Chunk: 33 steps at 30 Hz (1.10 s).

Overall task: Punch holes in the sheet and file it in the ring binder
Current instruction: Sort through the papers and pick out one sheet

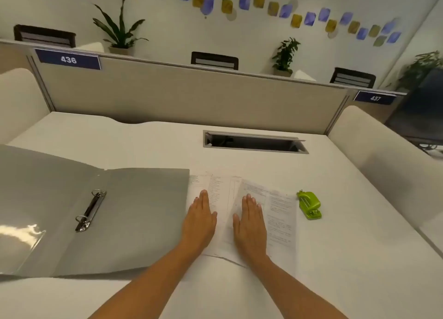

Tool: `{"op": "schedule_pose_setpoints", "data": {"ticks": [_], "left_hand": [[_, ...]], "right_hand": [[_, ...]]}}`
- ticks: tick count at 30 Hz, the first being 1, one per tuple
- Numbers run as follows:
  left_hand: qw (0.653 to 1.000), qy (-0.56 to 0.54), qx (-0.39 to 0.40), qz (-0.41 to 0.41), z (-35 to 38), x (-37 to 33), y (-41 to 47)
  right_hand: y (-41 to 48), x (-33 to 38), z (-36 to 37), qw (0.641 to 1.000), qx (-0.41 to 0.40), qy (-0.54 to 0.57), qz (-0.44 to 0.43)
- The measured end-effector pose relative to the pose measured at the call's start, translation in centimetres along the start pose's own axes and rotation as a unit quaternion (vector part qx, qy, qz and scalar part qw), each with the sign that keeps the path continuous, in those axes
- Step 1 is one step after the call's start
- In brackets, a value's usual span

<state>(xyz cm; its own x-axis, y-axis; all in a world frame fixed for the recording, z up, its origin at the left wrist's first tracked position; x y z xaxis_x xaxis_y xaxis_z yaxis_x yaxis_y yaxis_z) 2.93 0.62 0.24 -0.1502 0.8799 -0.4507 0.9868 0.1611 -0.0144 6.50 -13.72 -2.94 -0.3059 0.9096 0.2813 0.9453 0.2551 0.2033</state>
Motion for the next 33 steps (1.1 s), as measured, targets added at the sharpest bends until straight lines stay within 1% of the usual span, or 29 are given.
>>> {"op": "schedule_pose_setpoints", "data": {"ticks": [3,5,8,10,12,14,16,18,20,23,25,30,33], "left_hand": [[1.0,-0.012,0.01,0.004,0.7,-0.4,-0.4],[0.999,-0.019,0.03,0.014,1.2,-0.6,-0.7],[0.998,0.019,0.049,0.04,2.0,-0.7,-1.0],[0.996,0.042,0.058,0.047,2.5,-0.6,-1.1],[0.996,0.044,0.067,0.045,3.0,-0.4,-1.1],[0.995,0.046,0.074,0.047,3.3,-0.1,-1.1],[0.994,0.048,0.081,0.048,3.7,0.0,-1.2],[0.994,0.053,0.082,0.05,3.9,0.1,-1.3],[0.995,0.04,0.081,0.046,4.1,0.1,-1.3],[0.996,0.02,0.083,0.04,4.0,0.1,-1.1],[0.996,0.019,0.08,0.041,4.1,0.1,-1.3],[0.995,0.051,0.077,0.048,4.6,0.4,-1.6],[0.995,0.036,0.08,0.044,4.6,0.4,-1.4]], "right_hand": [[-0.7,-0.7,-0.1,1.0,0.016,-0.002,0.025],[-1.3,-1.2,0.0,0.999,0.032,0.0,0.041],[-1.6,-1.9,0.2,0.996,0.08,0.019,0.04],[-1.5,-2.3,-0.1,0.995,0.068,0.039,0.061],[-1.7,-2.8,-0.7,0.991,0.038,0.072,0.103],[-2.0,-3.3,-1.7,0.979,-0.011,0.106,0.173],[-2.6,-4.0,-2.9,0.96,-0.048,0.097,0.257],[-3.3,-4.7,-3.7,0.937,-0.027,0.048,0.345],[-4.0,-5.3,-4.0,0.913,0.002,0.018,0.407],[-4.9,-5.8,-4.5,0.894,0.028,-0.028,0.447],[-5.0,-6.0,-4.9,0.884,0.041,-0.037,0.465],[-4.2,-7.1,-6.2,0.863,0.08,0.024,0.498],[-3.8,-8.2,-6.8,0.847,0.104,0.065,0.517]]}}
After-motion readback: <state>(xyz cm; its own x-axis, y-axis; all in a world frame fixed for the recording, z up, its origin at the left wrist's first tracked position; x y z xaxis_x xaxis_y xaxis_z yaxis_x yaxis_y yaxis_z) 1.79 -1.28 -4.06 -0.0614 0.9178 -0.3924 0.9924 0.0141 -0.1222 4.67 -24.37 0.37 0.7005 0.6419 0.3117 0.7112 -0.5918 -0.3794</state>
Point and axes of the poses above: each hand's wrist, its own y-axis towards the middle knuckle, its own z-axis out of the palm, x = y × z, the point moved 3 cm from there along y, towards the middle knuckle, and after that the axes turned 6 degrees about x, right-handed, at the moved point
